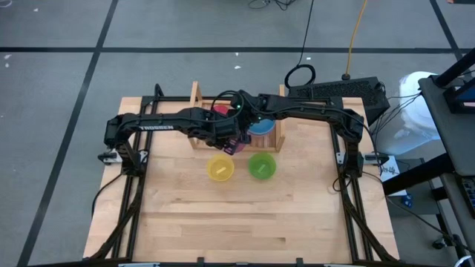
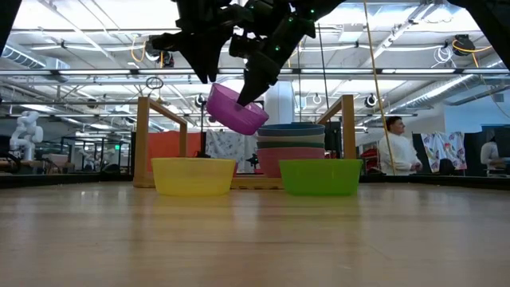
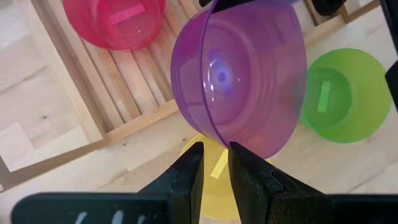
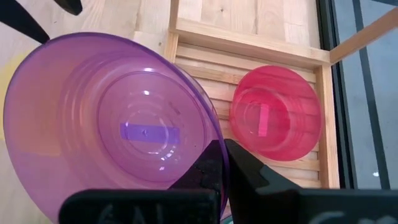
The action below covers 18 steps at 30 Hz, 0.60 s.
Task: Place and stack bowls onto a shelf
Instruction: Stack the violet bowl into the red bowl on the shelf
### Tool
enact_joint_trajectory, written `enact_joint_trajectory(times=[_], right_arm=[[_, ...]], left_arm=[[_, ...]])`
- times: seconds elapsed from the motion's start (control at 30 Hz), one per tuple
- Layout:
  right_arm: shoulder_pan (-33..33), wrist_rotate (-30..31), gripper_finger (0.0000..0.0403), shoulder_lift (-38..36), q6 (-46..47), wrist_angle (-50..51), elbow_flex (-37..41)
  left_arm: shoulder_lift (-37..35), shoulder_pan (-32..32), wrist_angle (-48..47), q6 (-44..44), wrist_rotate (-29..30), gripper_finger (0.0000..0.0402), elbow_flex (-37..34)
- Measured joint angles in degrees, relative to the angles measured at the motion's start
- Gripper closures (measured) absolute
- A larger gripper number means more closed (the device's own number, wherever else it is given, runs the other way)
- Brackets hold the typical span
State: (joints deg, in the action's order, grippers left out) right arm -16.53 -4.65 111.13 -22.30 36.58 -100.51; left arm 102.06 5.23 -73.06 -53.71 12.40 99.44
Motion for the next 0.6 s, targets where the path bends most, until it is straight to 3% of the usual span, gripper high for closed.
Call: enact_joint_trajectory(times=[0.33,0.6], right_arm=[[-0.6,-1.6,0.0403,0.0,1.7,-0.1,0.0],[-1.9,-1.9,0.0403,0.0,5.1,-0.5,0.0]], left_arm=[[-0.2,0.0,0.1,2.8,-0.4,0.0323,0.1],[-4.8,-1.4,0.7,4.7,0.7,0.0323,0.2]])
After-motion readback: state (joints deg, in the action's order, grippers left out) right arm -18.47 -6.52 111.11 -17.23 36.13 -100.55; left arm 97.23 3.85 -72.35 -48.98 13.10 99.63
